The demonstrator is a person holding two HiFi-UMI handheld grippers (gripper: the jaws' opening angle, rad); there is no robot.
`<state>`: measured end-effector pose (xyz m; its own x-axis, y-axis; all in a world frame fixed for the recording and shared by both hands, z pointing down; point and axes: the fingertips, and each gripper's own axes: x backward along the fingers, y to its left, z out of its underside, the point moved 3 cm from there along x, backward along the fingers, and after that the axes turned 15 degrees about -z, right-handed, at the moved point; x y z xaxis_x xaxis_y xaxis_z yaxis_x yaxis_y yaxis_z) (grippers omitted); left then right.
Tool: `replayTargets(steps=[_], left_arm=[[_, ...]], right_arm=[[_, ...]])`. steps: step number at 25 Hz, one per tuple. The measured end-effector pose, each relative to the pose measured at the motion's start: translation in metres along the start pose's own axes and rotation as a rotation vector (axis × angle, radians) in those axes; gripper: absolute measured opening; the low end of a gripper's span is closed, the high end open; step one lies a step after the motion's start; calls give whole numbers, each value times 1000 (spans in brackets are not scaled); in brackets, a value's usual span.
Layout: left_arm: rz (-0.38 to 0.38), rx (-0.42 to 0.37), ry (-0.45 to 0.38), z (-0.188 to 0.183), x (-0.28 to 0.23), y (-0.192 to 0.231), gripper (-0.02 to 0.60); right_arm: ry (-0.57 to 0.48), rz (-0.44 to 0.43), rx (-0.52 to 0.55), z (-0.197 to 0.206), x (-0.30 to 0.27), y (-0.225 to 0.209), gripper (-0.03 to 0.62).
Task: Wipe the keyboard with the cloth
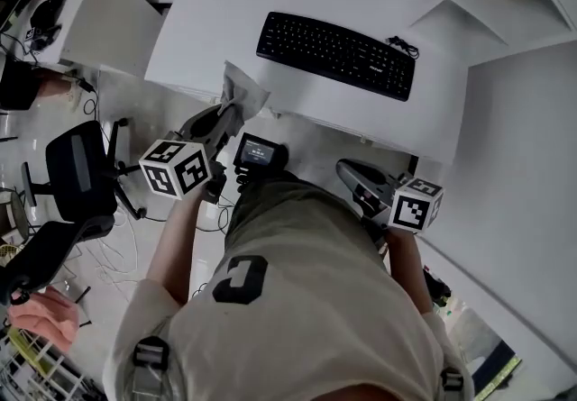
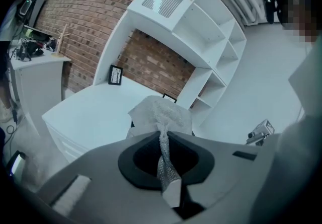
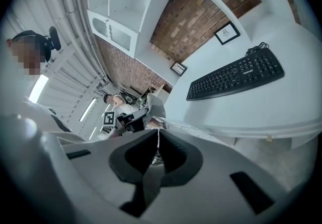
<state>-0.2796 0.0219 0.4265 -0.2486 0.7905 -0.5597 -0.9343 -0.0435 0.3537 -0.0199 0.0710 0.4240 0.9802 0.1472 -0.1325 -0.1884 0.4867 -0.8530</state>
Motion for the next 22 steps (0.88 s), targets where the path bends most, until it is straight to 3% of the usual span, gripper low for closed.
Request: replayTargets(steps=[11, 15, 22], left_arm=[[-35, -55, -17, -37, -34, 54, 23], [-59, -116, -34, -44, -51, 60, 23], [-98, -140, -15, -42, -65, 65, 23]], right_arm=[[49, 55, 15, -25, -53, 6, 6], [56, 71, 19, -30, -58, 2, 6], [65, 63, 3, -38, -62, -6, 6]])
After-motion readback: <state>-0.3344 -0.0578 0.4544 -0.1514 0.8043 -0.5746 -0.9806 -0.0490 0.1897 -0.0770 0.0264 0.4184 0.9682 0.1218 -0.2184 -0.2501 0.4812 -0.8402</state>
